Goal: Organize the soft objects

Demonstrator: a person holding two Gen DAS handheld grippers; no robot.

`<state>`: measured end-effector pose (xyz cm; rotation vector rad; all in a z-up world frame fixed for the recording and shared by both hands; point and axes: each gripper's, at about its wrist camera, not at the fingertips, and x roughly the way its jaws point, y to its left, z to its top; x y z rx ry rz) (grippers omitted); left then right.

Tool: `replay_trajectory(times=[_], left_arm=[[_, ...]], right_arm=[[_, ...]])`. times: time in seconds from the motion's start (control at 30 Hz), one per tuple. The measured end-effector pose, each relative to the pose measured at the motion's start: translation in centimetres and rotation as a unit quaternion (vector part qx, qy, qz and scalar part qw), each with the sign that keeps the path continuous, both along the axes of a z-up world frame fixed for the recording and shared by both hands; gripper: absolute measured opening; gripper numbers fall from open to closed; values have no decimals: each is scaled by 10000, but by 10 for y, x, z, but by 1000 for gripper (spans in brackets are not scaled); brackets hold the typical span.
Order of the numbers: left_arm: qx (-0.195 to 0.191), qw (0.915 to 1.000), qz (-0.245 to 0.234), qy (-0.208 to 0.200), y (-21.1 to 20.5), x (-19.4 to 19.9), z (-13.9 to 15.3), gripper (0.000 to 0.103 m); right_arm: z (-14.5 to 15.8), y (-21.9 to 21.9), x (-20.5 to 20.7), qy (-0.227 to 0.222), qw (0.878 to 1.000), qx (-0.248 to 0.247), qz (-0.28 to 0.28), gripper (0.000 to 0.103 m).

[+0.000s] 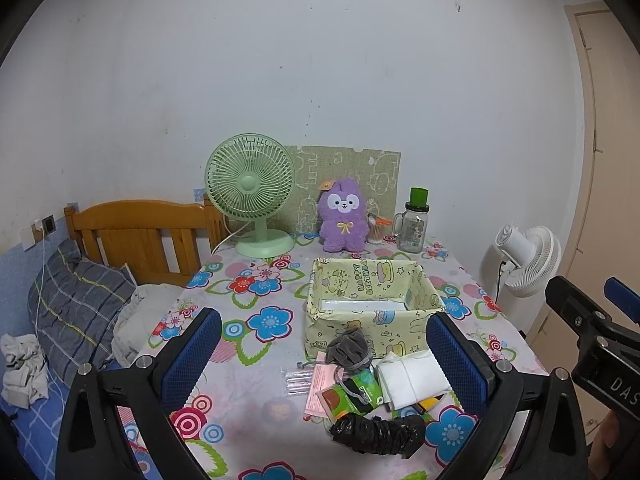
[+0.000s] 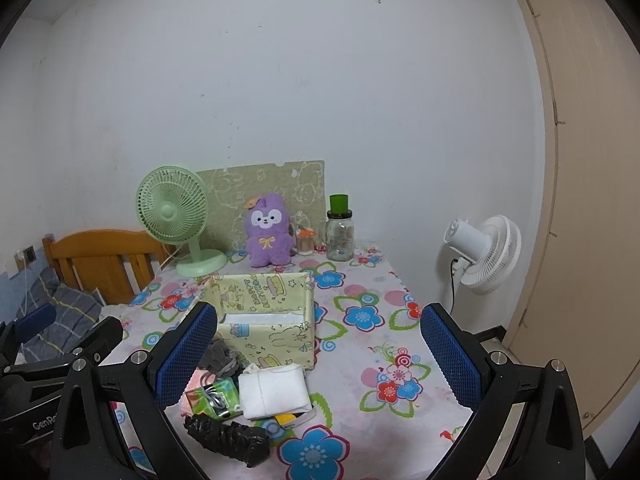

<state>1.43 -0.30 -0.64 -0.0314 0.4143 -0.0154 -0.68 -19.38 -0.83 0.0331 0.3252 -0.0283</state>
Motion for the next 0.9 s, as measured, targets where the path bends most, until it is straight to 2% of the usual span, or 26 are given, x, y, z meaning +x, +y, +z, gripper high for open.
replay_trajectory(times=[0.67,0.9], left_arm=[[38,10000,-5,47,1,4,-2,103],[16,9999,-29,142,-1,12,-11,103]], right_arm=[[1,0,0,5,10000,-2,25,103],[0,0,3,20,10000,36,86,103]])
